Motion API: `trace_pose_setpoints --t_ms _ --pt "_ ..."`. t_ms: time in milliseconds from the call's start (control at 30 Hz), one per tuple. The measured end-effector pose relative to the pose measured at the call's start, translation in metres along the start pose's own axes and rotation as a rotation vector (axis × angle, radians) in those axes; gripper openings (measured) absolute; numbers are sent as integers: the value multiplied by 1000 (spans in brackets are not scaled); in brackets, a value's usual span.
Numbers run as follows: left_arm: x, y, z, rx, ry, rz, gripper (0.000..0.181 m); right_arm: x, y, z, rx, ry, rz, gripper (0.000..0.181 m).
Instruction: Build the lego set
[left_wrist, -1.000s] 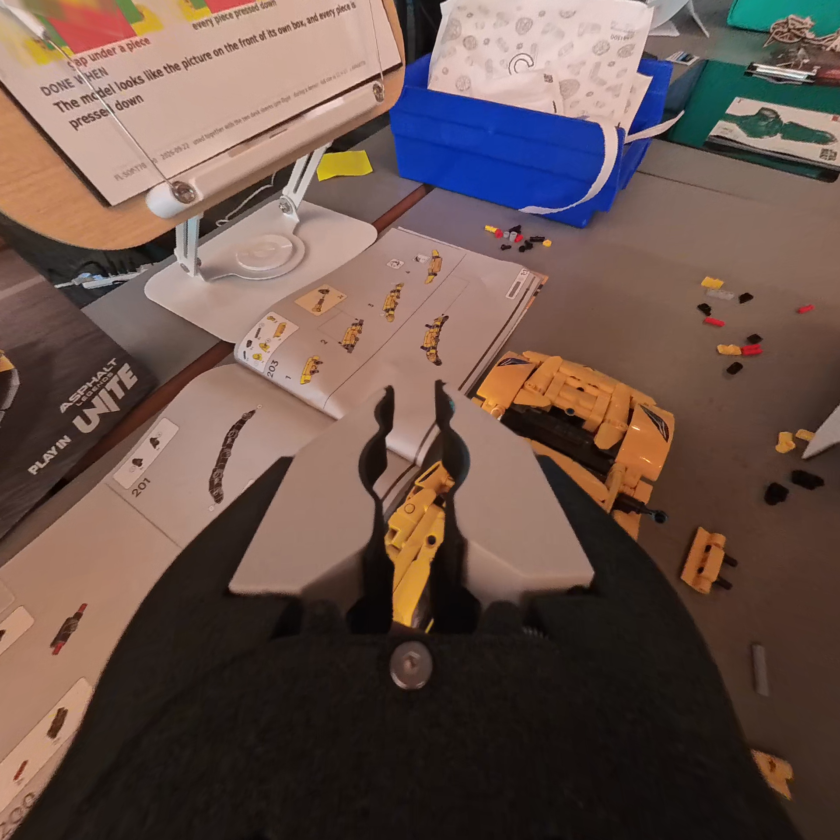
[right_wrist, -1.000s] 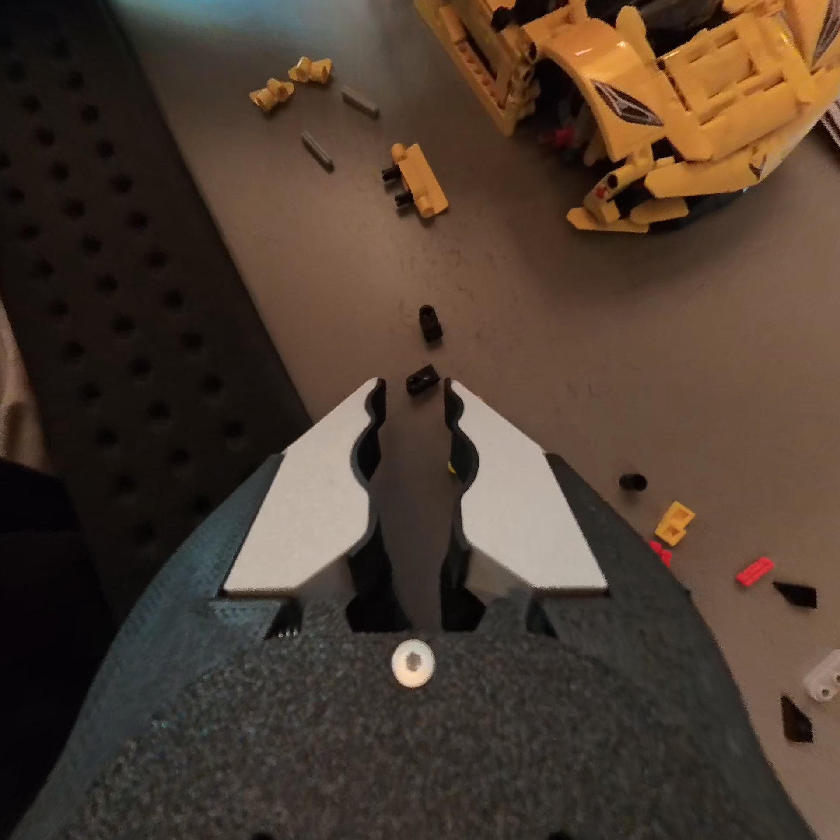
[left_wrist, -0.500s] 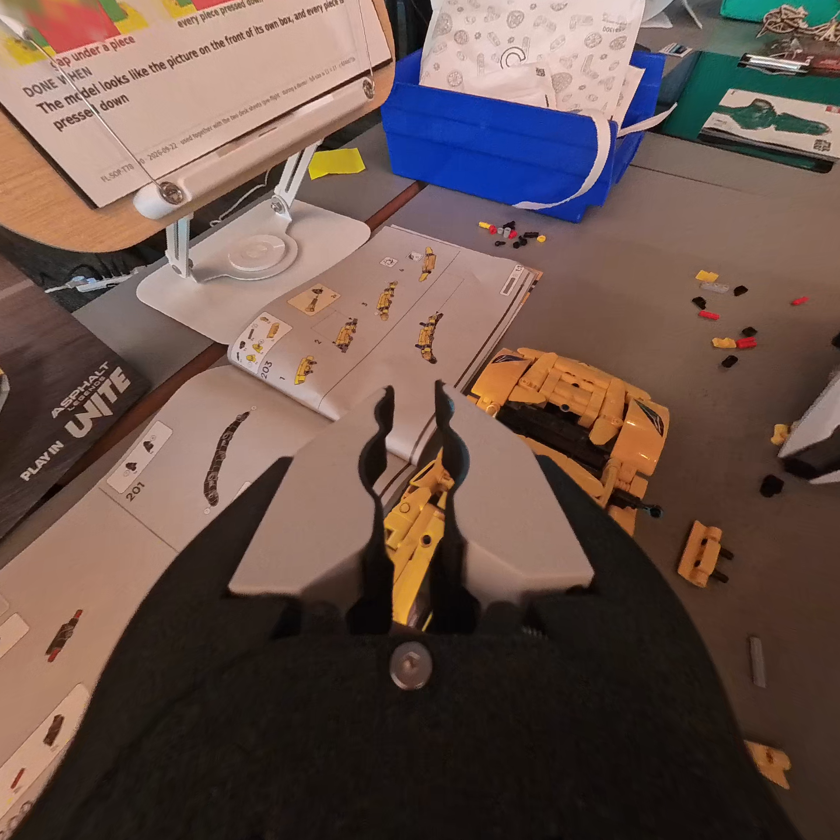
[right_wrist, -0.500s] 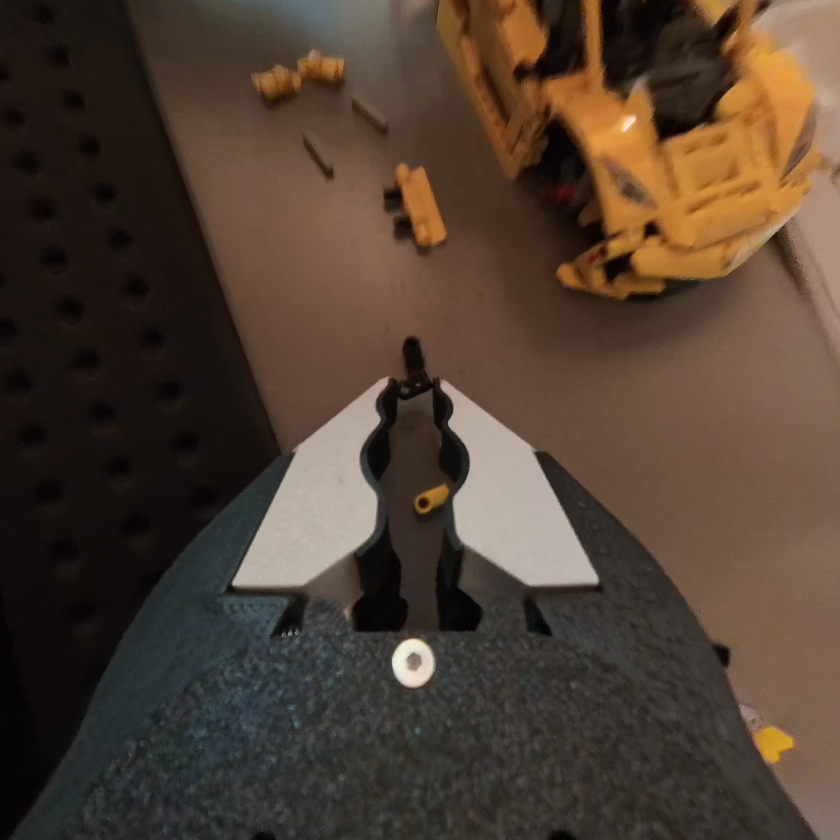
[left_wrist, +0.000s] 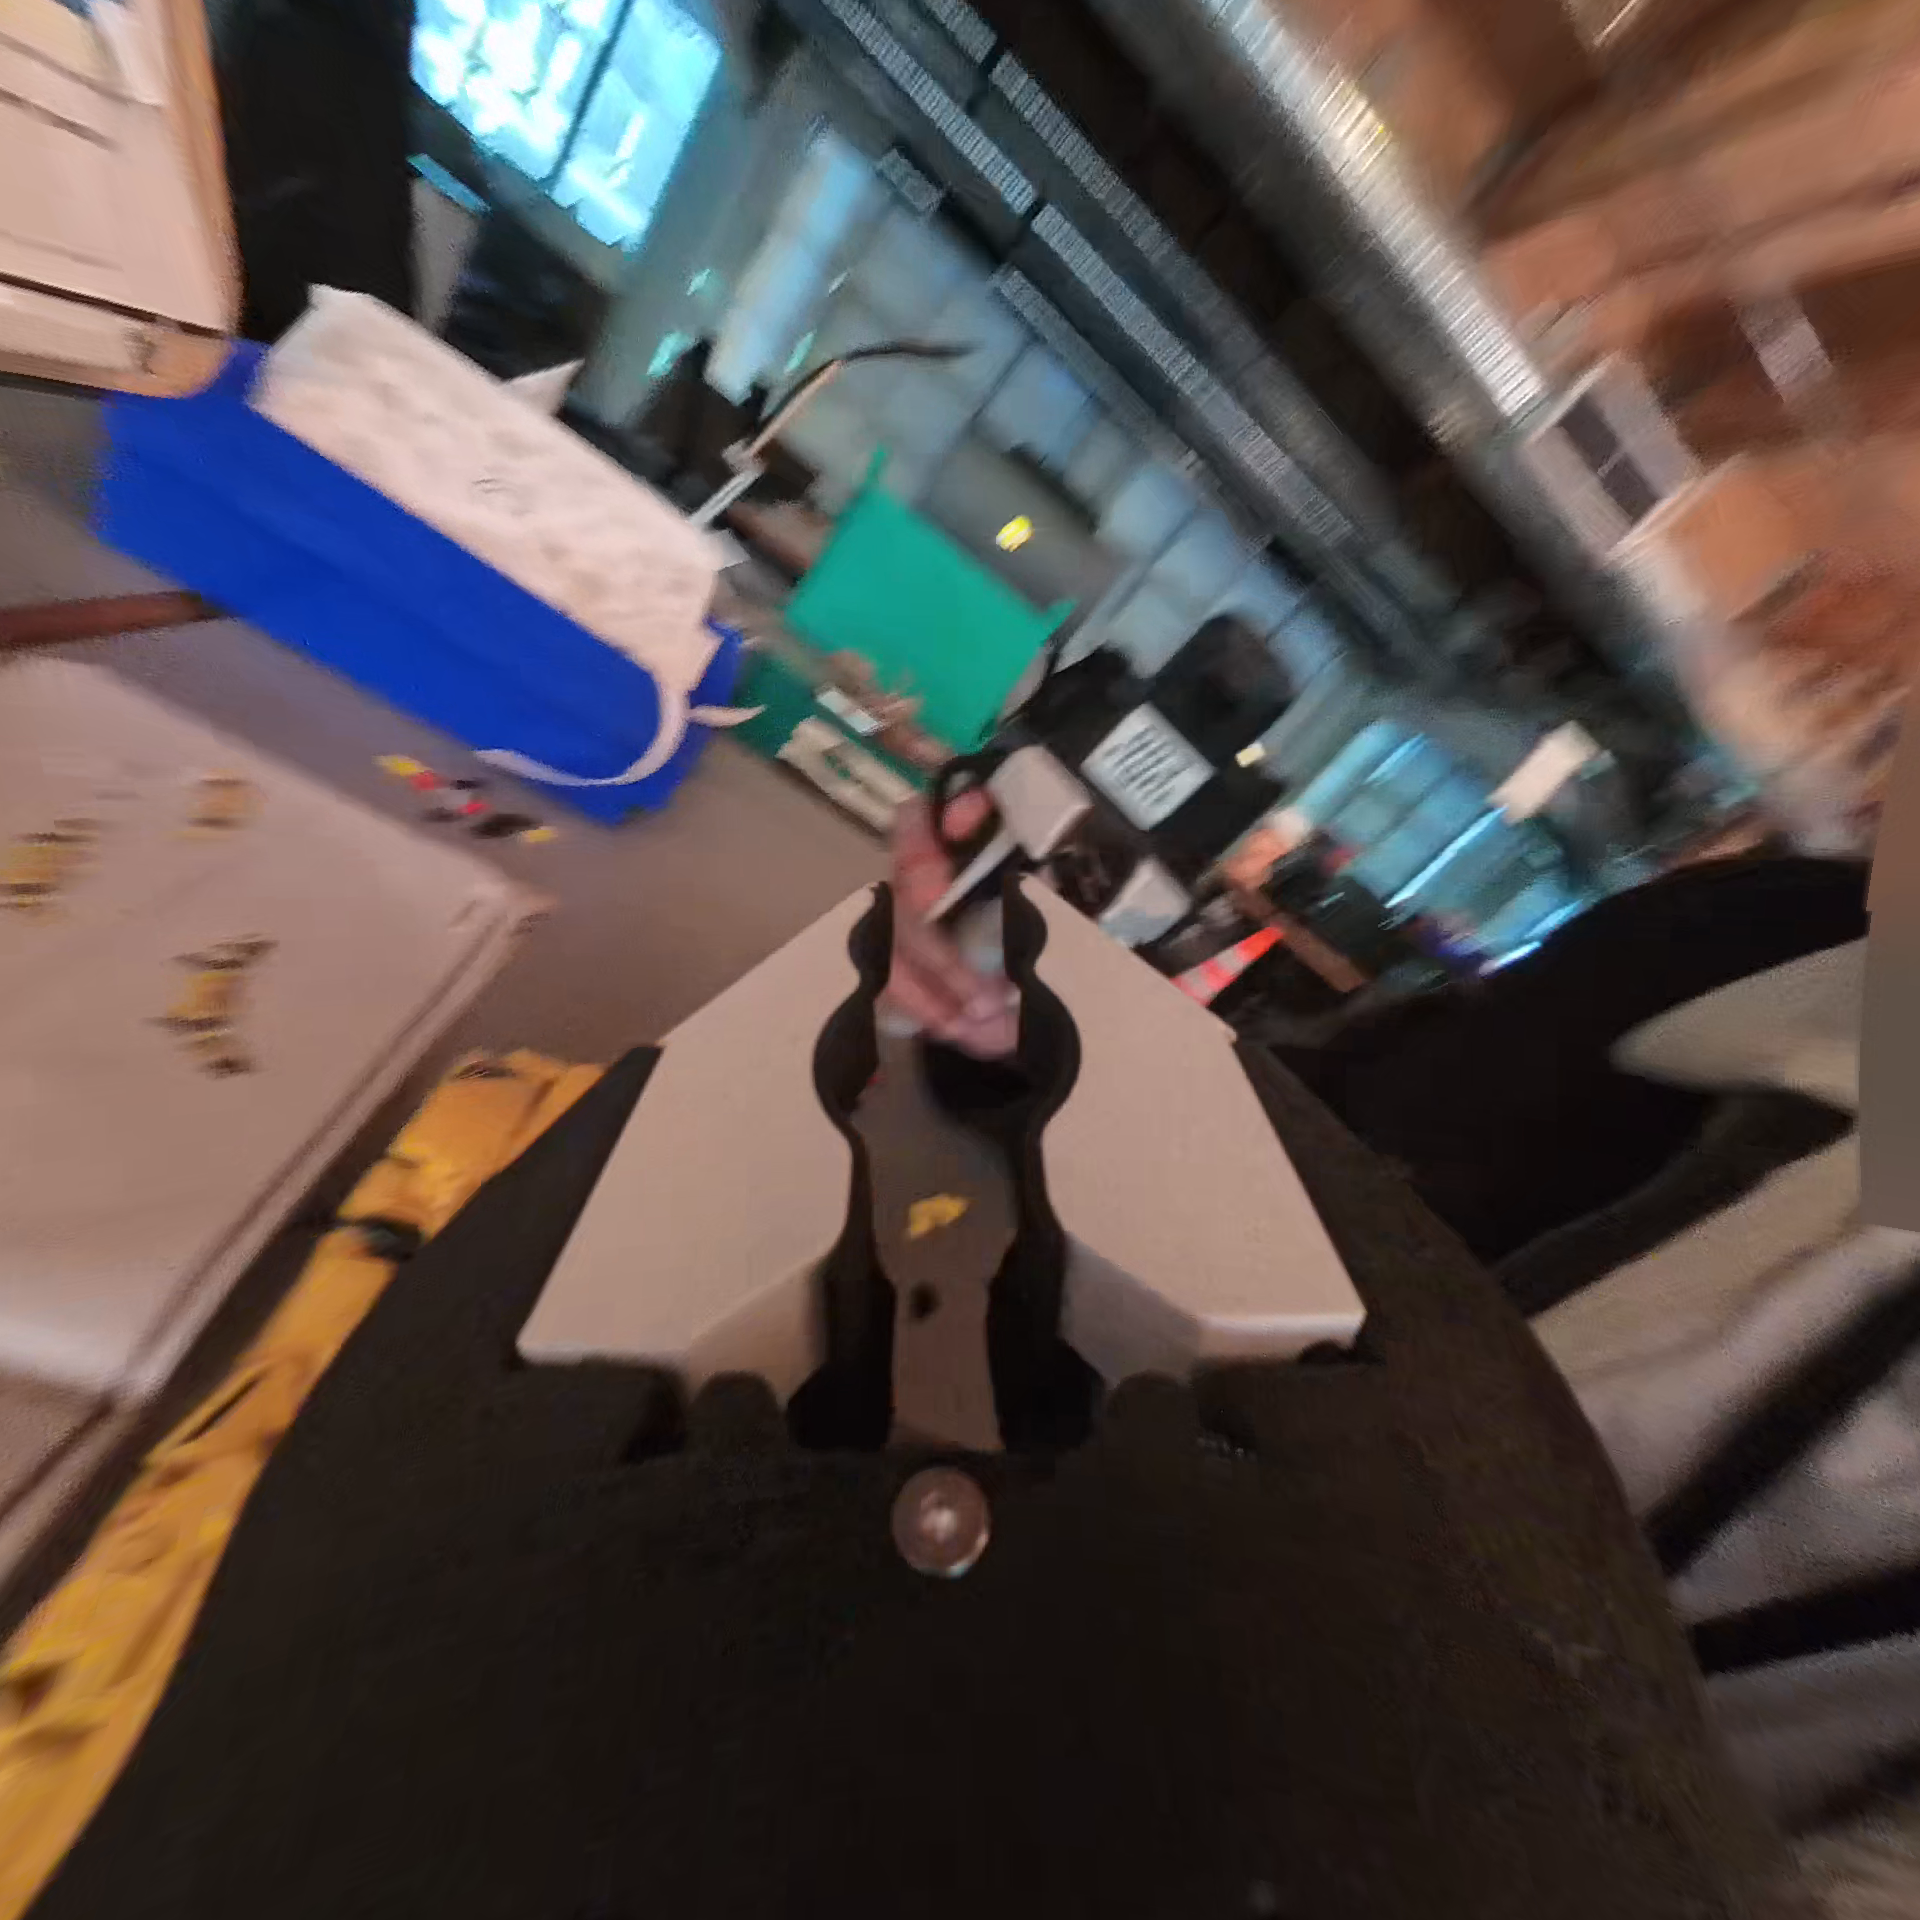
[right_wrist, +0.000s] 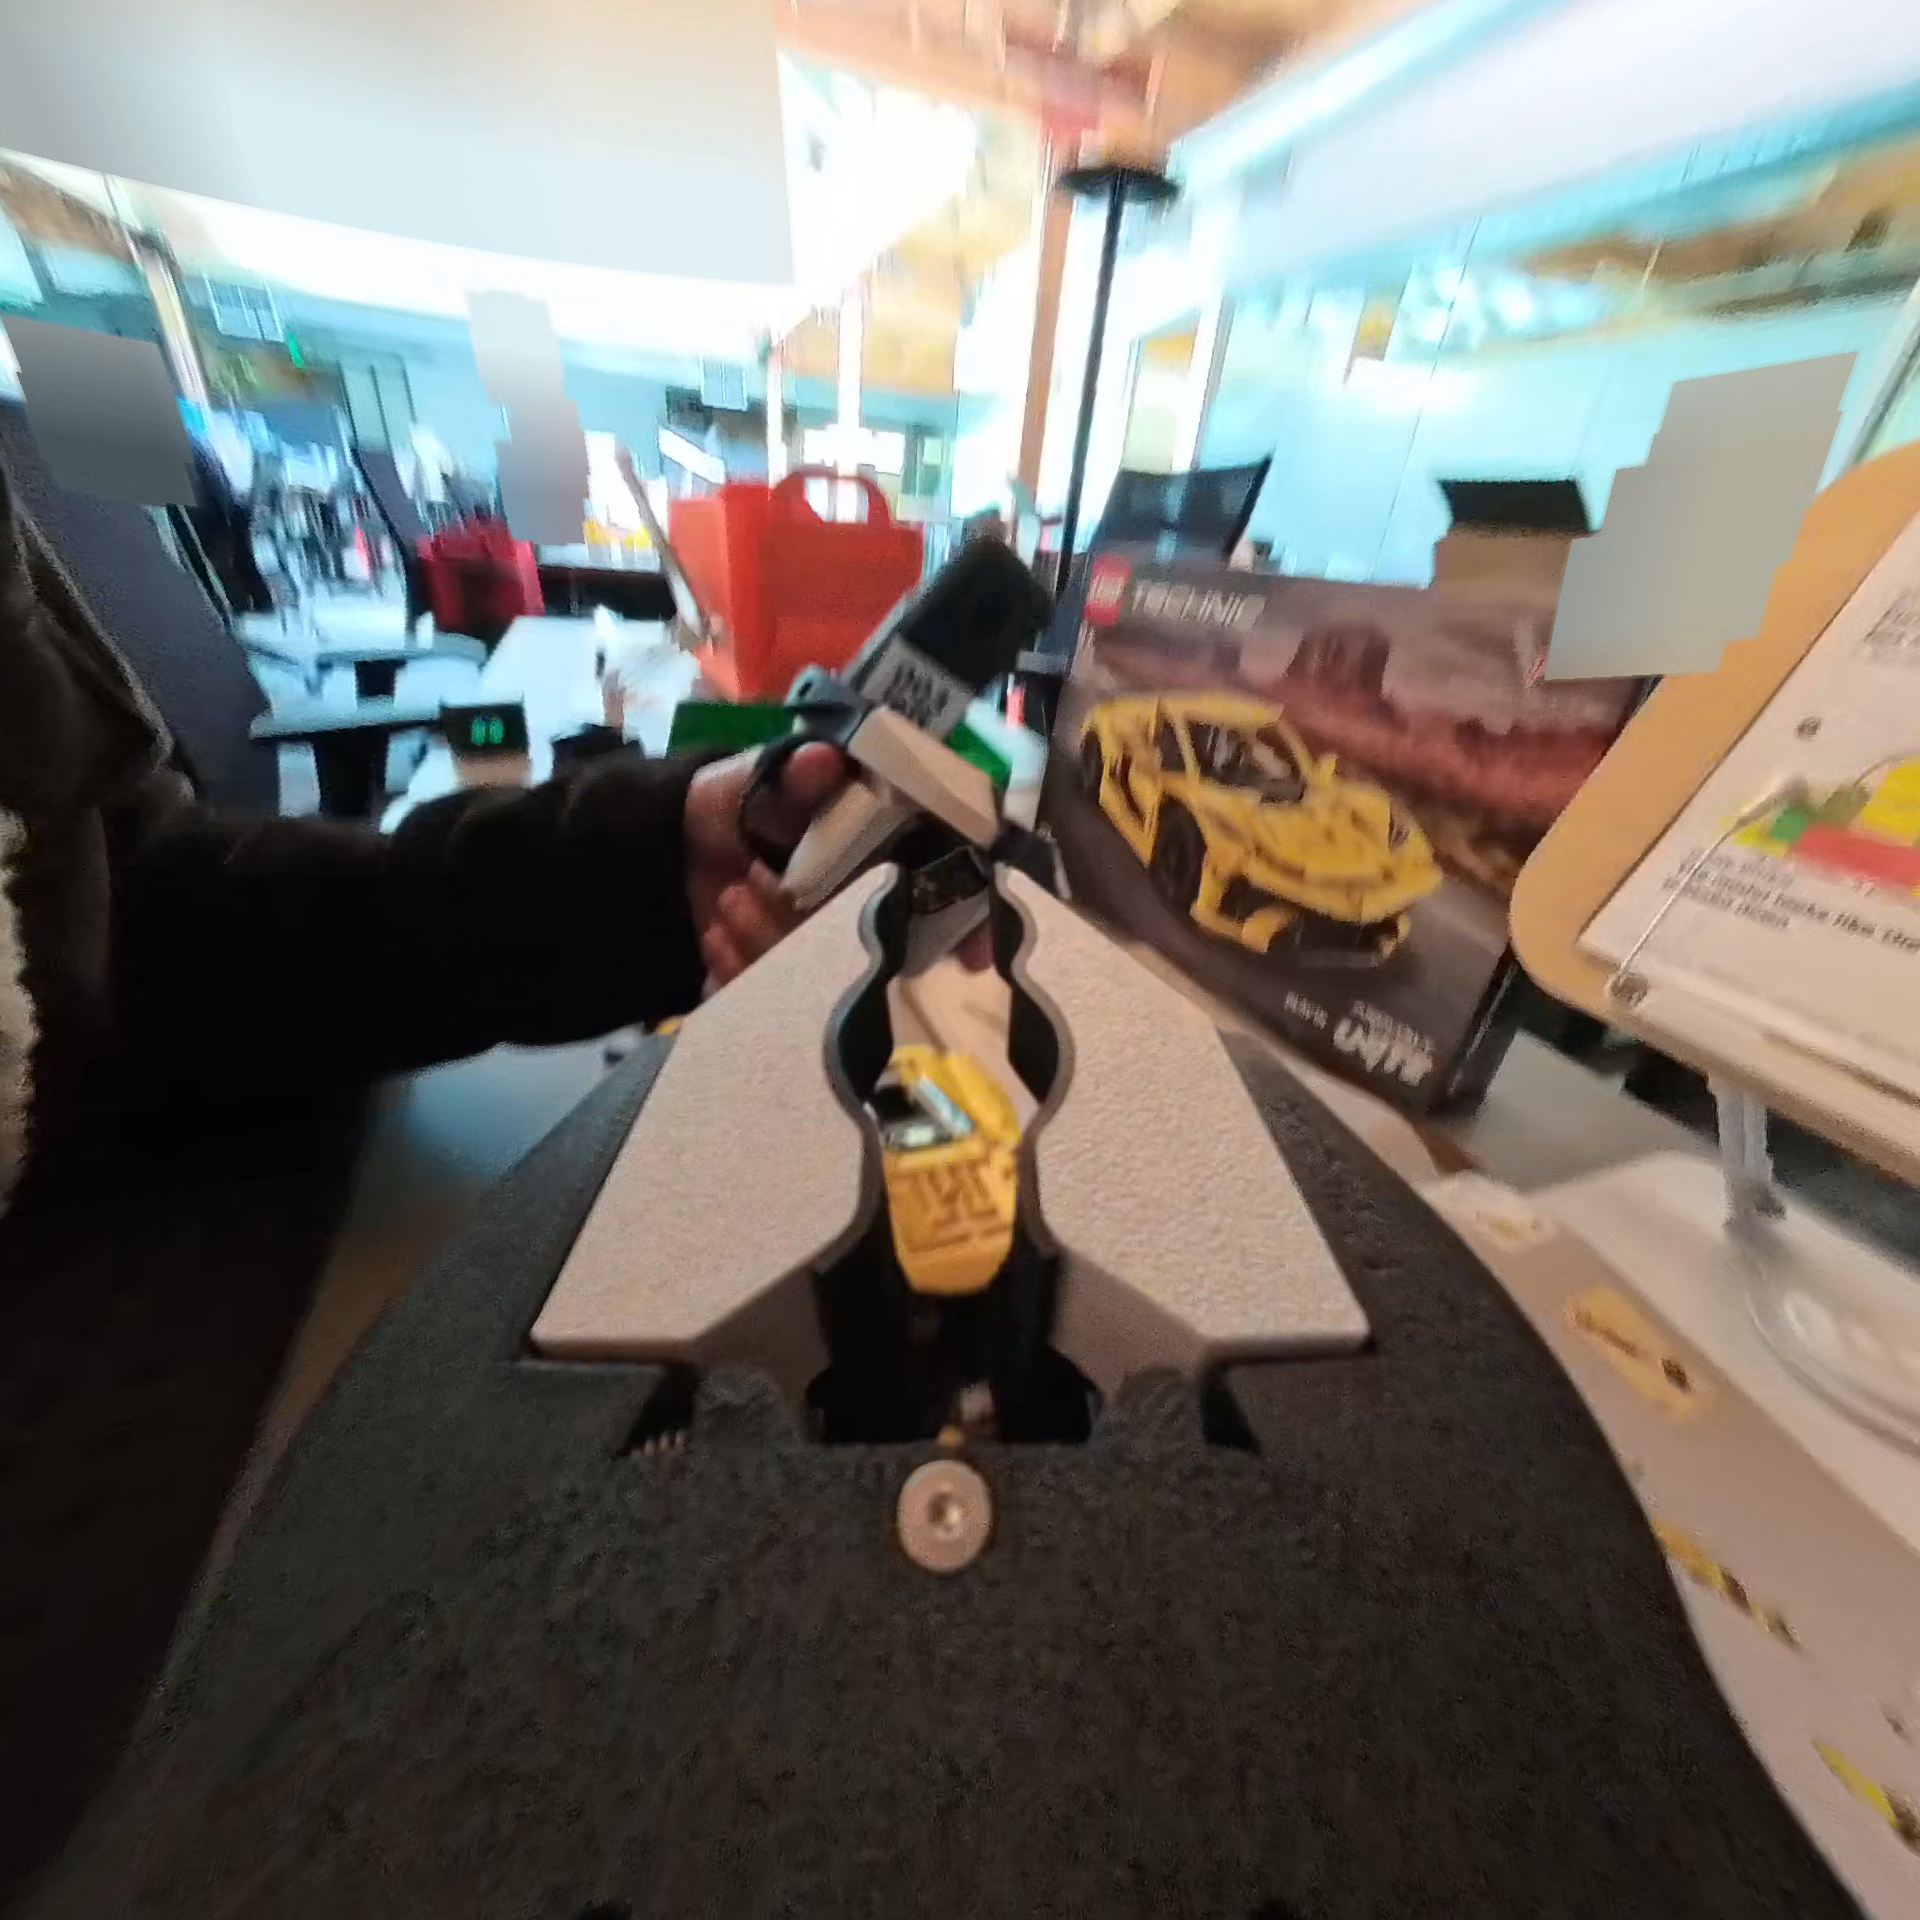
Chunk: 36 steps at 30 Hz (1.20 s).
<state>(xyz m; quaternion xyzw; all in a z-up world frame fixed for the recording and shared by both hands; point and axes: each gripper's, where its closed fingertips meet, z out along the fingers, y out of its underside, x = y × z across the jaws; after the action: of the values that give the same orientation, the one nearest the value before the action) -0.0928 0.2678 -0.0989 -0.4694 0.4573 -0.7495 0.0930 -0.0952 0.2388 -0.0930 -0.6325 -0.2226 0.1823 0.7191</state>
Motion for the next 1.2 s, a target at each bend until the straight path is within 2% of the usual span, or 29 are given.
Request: trace_pose_setpoints --t_ms 67,233,400,567,833,933,1033,1200 --pt "1 -2 0 26 42 -67 21 9 3 5 78 45 -44 15" --pt "7 14 7 -34 130 -176 24 8 21 6 59 144 -227 15" --pt "19 28 15 -94 222 -238 24 1 19 8 75 103 -201 15" --pt "16 28 17 -87 213 -251 10 -5 19 7 95 59 -163 14" --pt "24 28 18 -73 260 -259 8 -11 13 7 139 -3 -83 14" --pt "12 30 20 -74 196 -265 8 -4 21 6 86 28 -112 15" --pt "-3 39 20 -129 94 -242 7 5 38 4 -53 78 -217 23" --pt "-13 52 20 -216 -10 -200 7 4 57 2 -204 95 -350 26"
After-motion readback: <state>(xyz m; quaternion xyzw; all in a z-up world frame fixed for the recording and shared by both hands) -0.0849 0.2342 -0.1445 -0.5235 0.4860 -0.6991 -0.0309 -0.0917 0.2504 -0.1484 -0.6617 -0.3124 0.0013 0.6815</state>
